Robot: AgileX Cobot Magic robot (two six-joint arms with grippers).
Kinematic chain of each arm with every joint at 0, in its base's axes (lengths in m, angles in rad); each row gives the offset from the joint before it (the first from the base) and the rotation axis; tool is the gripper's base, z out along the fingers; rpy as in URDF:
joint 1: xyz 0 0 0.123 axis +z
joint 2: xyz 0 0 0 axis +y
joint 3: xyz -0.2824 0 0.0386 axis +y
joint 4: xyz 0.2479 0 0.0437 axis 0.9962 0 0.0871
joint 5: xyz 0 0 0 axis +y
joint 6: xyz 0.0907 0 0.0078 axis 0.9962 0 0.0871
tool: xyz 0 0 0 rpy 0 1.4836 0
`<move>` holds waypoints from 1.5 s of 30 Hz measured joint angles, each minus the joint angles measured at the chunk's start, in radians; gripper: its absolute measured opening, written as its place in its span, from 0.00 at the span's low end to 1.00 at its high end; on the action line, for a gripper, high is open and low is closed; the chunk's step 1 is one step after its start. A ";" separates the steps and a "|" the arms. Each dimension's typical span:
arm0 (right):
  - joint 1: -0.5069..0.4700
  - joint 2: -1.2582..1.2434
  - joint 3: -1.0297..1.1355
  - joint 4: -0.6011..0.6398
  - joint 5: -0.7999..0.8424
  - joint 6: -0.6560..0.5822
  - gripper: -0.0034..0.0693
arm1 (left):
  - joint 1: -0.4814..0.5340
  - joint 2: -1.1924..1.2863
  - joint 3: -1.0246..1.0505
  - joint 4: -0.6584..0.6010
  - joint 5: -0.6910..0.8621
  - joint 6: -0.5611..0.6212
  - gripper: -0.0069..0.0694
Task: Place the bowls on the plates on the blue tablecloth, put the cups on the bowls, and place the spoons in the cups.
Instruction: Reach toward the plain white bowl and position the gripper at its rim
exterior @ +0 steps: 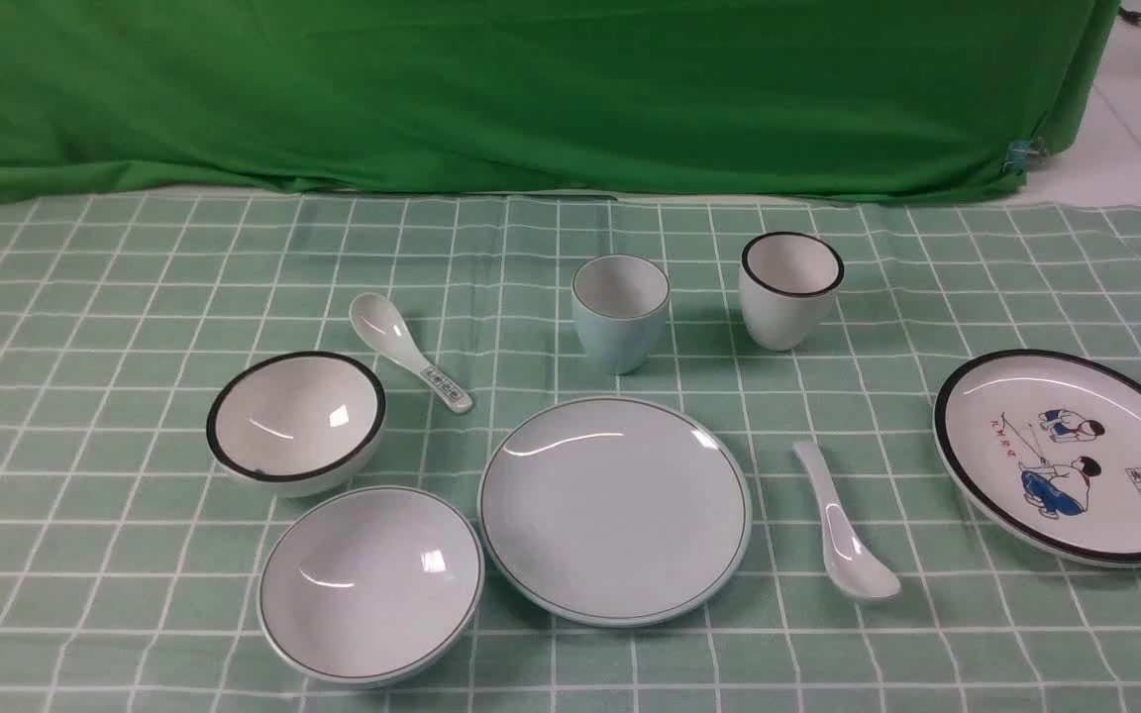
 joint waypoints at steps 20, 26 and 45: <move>0.000 0.000 0.000 0.000 0.000 0.000 0.38 | 0.000 0.000 0.000 -0.060 -0.110 -0.065 0.11; 0.000 0.000 0.000 0.000 0.000 0.000 0.38 | 0.000 0.000 0.000 -0.262 -0.273 -0.207 0.11; 0.005 0.000 0.000 0.204 -0.471 0.525 0.37 | 0.000 0.343 -0.619 -0.139 0.169 -0.468 0.11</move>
